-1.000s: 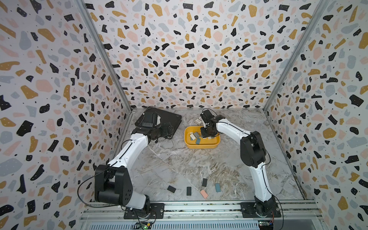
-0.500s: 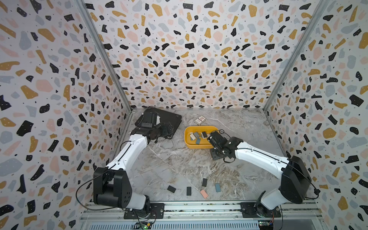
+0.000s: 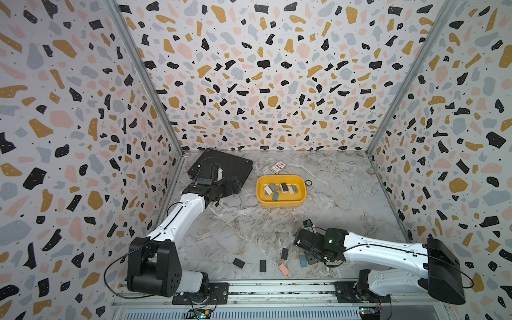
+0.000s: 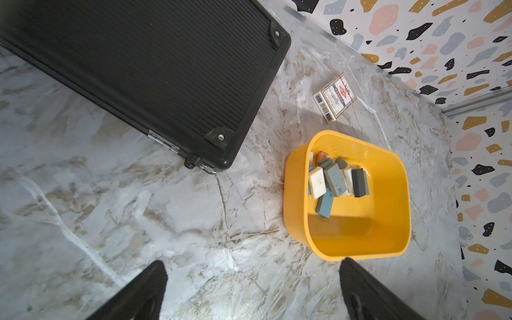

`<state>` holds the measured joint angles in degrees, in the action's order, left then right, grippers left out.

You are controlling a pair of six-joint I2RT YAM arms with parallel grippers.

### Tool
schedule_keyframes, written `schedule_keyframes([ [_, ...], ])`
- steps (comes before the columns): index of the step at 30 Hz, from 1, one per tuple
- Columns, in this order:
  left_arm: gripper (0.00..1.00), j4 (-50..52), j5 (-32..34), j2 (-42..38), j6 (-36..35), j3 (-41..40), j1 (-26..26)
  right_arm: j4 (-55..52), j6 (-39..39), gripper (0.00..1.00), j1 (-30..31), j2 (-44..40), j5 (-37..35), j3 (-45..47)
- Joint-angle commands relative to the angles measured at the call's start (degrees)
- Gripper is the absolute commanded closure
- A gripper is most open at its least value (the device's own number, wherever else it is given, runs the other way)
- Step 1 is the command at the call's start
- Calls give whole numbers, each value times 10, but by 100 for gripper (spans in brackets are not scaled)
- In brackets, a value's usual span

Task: Put the eraser in the storage box
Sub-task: Pick up the eraser from the center of the board.

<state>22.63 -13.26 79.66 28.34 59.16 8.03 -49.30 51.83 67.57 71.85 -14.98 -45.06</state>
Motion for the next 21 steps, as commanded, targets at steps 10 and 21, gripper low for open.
schedule_keyframes([
  [10,3,-30,2,-32,6,-29,-2,73,23,46,27,32,46,11],
  [21,3,-36,0,-49,4,-47,-2,100,33,45,27,76,92,19],
])
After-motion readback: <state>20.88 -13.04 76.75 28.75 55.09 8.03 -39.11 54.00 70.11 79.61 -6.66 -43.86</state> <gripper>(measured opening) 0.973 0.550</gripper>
